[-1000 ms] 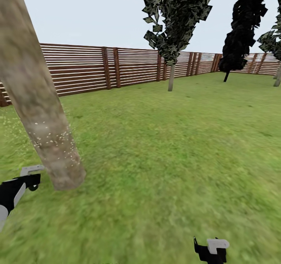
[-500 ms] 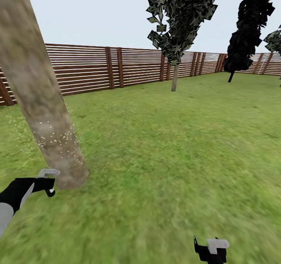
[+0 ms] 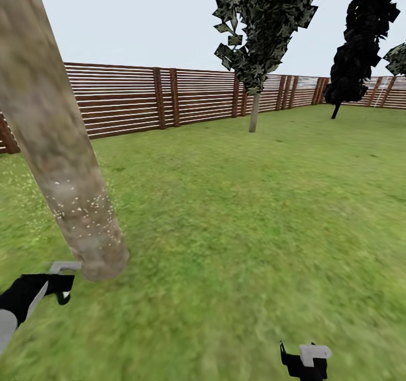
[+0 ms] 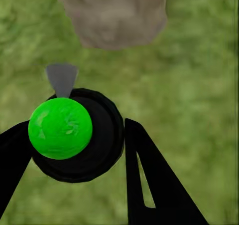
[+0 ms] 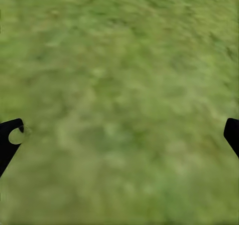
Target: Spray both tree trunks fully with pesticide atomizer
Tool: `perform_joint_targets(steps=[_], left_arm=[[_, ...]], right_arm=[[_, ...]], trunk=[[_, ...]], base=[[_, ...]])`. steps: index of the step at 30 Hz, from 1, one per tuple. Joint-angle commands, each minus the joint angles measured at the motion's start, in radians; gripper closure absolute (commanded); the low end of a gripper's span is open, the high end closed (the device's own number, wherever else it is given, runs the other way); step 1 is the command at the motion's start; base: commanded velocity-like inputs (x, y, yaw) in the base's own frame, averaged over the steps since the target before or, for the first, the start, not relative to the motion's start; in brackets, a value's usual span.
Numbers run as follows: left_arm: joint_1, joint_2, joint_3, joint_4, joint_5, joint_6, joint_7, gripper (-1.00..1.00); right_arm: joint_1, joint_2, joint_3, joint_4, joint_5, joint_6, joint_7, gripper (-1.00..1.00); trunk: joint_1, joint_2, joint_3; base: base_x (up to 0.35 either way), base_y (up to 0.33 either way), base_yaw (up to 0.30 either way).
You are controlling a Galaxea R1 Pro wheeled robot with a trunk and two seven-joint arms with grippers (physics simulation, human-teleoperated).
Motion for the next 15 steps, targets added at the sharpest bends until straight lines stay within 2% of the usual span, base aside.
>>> perform_joint_targets(steps=[1, 2, 3, 4, 6, 8, 9, 10, 11, 15], left_arm=[[-0.001, -0.008, 0.000, -0.027, -0.001, 0.000, 0.000, 1.00], [-0.001, -0.009, 0.001, -0.057, 0.006, 0.001, 0.001, 1.00], [-0.001, -0.005, 0.019, -0.092, 0.022, 0.001, 0.000, 1.00], [-0.001, -0.002, 0.060, -0.118, 0.035, 0.002, -0.003, 1.00], [-0.001, -0.004, 0.103, -0.148, 0.039, 0.006, -0.006, 1.00], [0.000, -0.014, 0.104, -0.150, 0.037, 0.005, -0.002, 1.00], [0.000, -0.034, 0.104, -0.147, 0.033, 0.003, 0.000, 1.00], [0.001, -0.058, 0.103, -0.151, 0.015, 0.003, 0.001, 1.00], [0.001, -0.071, 0.103, -0.154, -0.009, 0.002, -0.003, 1.00], [0.001, -0.065, 0.109, -0.156, -0.015, -0.004, -0.006, 1.00]], right_arm=[[0.000, 0.001, 0.000, 0.000, 0.000, 0.000, 0.000, -1.00], [0.000, 0.001, 0.000, 0.000, 0.001, 0.000, 0.000, -1.00], [0.000, 0.001, 0.000, 0.000, 0.001, 0.000, 0.000, -1.00], [0.000, 0.001, 0.000, 0.000, 0.001, 0.000, 0.000, -1.00], [0.000, 0.001, 0.000, 0.000, 0.001, 0.000, 0.000, -1.00], [0.000, 0.001, 0.000, 0.000, 0.001, 0.000, 0.000, -1.00], [0.000, 0.001, 0.000, 0.000, 0.001, 0.000, 0.000, -1.00], [0.000, 0.001, 0.000, 0.000, 0.001, 0.000, 0.000, -1.00], [0.000, 0.001, 0.000, 0.000, 0.001, 0.000, 0.000, -1.00], [0.000, 0.001, 0.000, 0.000, 0.001, 0.000, 0.000, -1.00]], trunk=[[0.000, 0.000, 0.000], [0.000, 0.000, 0.000], [0.000, 0.000, 0.000], [0.000, 0.000, 0.000], [0.000, 0.000, 0.000], [0.000, 0.000, 0.000], [0.000, 0.000, 0.000], [0.000, 0.000, 0.000], [0.000, 0.000, 0.000], [0.000, 0.000, 0.000]], base=[[0.000, 0.000, 0.208], [0.000, 0.000, 0.249], [0.000, 0.000, 0.266], [0.000, 0.000, 0.273], [0.000, 0.000, 0.276], [0.000, 0.000, 0.277], [0.000, 0.000, 0.278], [0.000, 0.000, 0.278], [0.000, 0.000, 0.169], [0.000, 0.000, 0.026]])
